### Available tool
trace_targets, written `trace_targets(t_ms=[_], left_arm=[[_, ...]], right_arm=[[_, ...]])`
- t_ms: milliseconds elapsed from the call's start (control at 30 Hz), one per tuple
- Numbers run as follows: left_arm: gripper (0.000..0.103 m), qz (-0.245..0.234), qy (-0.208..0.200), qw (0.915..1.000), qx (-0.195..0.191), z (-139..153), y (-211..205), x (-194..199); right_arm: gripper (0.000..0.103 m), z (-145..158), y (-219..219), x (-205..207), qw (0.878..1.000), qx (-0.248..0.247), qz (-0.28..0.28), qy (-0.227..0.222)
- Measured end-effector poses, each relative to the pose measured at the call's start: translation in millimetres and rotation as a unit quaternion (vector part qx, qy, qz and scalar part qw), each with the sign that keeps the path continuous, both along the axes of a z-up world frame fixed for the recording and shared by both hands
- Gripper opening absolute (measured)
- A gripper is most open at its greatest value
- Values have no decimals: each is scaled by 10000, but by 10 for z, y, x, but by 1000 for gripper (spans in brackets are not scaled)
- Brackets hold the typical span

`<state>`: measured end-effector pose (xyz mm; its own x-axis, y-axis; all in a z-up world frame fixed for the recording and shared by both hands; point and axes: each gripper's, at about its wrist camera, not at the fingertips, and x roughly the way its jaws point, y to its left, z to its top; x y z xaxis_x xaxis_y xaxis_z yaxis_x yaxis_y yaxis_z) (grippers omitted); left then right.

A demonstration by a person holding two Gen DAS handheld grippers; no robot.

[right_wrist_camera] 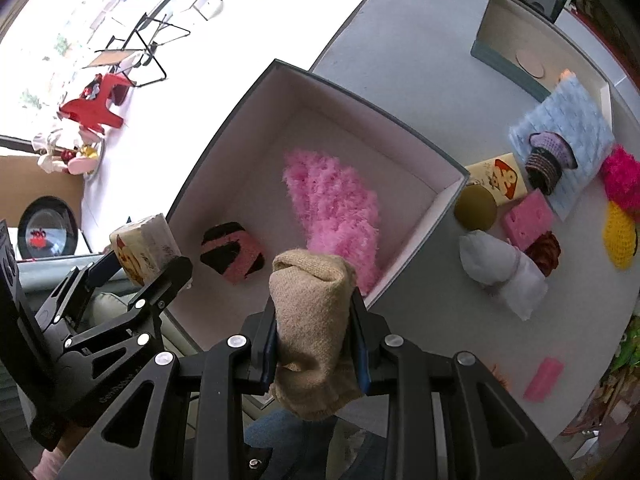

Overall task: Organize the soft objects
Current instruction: 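Carry the tissue pack with left gripper while right gripper carries the beige hat over the box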

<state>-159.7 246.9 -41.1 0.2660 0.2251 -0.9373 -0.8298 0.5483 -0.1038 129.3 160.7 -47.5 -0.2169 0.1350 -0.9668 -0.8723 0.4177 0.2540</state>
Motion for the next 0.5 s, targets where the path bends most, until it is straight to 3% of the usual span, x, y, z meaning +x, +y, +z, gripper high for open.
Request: trace_targets(t_ms=[500], left_arm=[[79,-138,28,9999,-77,-127,-28,27]], right_arm=[[33,-111,99,-3,9997,-221,-8,-51]])
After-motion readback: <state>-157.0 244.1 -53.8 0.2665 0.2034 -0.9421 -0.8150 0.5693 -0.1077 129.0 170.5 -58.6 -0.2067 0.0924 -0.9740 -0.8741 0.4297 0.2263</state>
